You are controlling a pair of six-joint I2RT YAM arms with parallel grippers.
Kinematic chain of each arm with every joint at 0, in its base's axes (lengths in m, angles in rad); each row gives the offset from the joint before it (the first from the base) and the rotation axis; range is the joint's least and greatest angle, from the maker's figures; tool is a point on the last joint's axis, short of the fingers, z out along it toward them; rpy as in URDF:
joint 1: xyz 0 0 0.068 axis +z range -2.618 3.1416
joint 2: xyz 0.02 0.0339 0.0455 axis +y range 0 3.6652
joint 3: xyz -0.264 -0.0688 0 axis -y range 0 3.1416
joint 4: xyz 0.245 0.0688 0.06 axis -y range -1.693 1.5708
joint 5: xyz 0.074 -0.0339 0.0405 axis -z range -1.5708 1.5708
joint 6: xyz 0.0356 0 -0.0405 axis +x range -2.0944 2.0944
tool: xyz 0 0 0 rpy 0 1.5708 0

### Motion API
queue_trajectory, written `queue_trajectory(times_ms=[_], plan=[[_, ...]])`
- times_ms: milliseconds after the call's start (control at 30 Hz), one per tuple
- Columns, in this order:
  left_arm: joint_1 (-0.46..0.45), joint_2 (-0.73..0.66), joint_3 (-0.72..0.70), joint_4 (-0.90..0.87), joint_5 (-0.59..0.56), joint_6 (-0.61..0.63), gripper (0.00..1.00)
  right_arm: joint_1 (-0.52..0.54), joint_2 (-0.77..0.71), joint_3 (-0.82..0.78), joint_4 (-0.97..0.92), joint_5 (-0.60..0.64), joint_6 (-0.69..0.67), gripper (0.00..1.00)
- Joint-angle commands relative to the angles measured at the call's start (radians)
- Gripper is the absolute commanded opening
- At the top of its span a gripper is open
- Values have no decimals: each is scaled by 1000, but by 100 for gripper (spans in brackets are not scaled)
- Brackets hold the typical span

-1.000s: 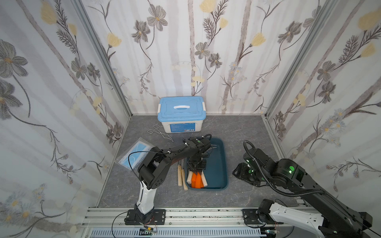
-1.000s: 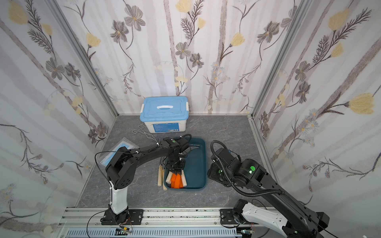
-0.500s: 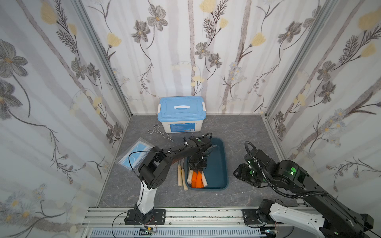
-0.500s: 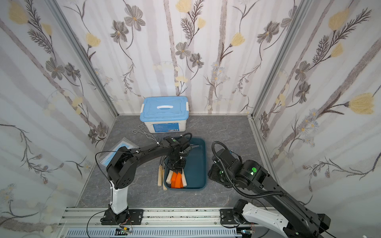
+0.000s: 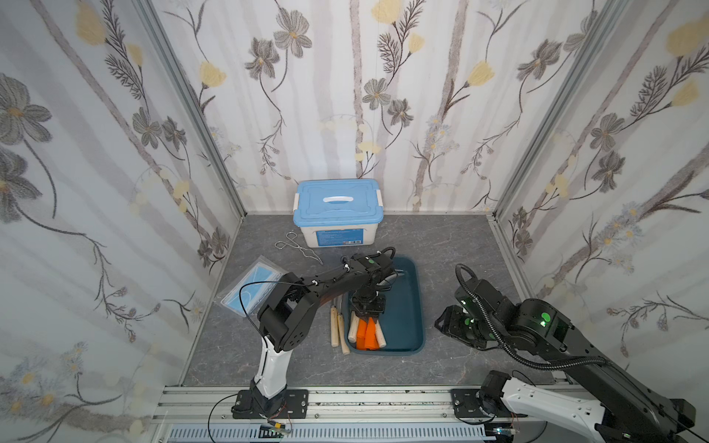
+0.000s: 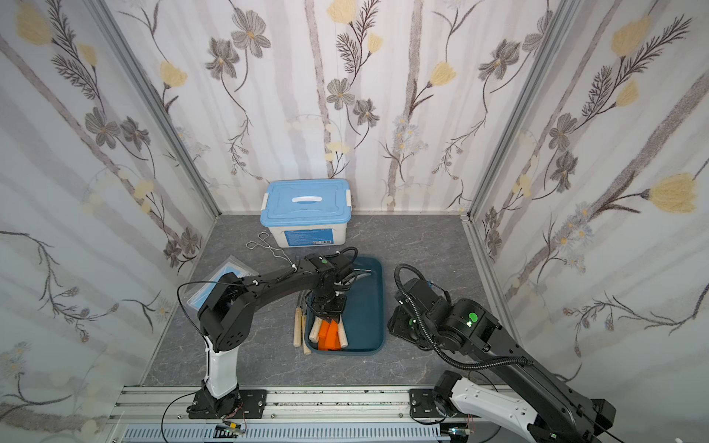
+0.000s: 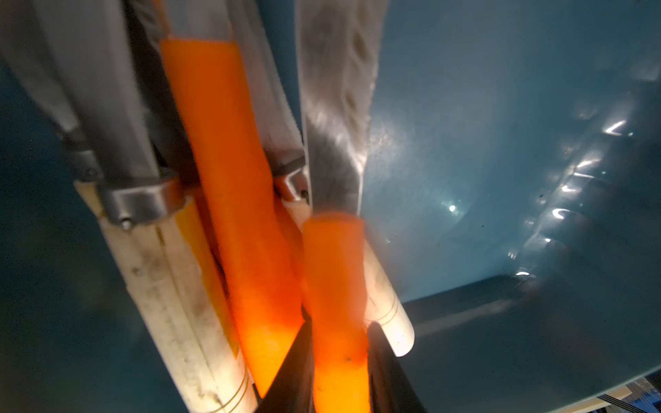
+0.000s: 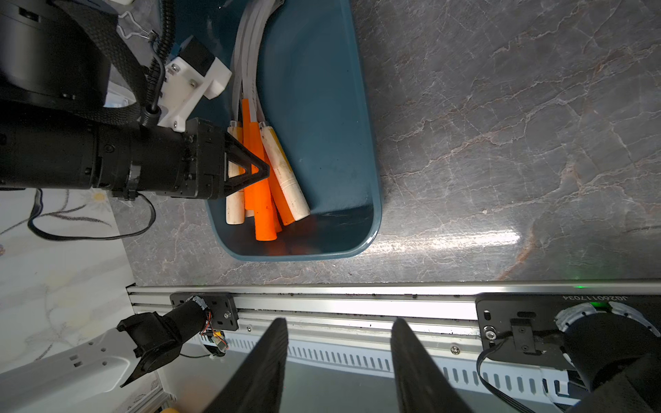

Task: Put small sickles into storage boxes
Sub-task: Place the sickle in the storage box.

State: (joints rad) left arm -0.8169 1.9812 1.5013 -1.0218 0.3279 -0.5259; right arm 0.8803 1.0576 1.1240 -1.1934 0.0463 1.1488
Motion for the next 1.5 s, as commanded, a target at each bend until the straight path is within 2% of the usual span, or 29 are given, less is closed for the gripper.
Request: queue_trajectory(times_ms=[0, 333, 633, 900, 1033, 1233, 1333, 1467], plan=[[-1, -4, -2, -14, -7, 8, 28, 0, -2, -4, 14, 2, 14, 49], [-1, -16, 11, -14, -11, 12, 32, 1, -13, -7, 10, 3, 23, 50], [-2, -36, 114, -16, -41, 36, 39, 0, -22, 2, -4, 7, 28, 49], [10, -163, 95, 13, -161, 49, 41, 1, -20, 5, -11, 6, 22, 50], [79, -238, 19, 9, -164, 27, 43, 0, -13, 5, -20, -2, 14, 50], [252, -339, -123, 14, -166, 12, 50, 0, 0, 36, -33, 0, 11, 49], [327, -380, -176, 14, -152, 17, 57, 0, 11, 53, -35, 4, 11, 50], [390, -415, -241, 25, -145, 17, 73, 0, 33, 66, -27, 1, 0, 49]])
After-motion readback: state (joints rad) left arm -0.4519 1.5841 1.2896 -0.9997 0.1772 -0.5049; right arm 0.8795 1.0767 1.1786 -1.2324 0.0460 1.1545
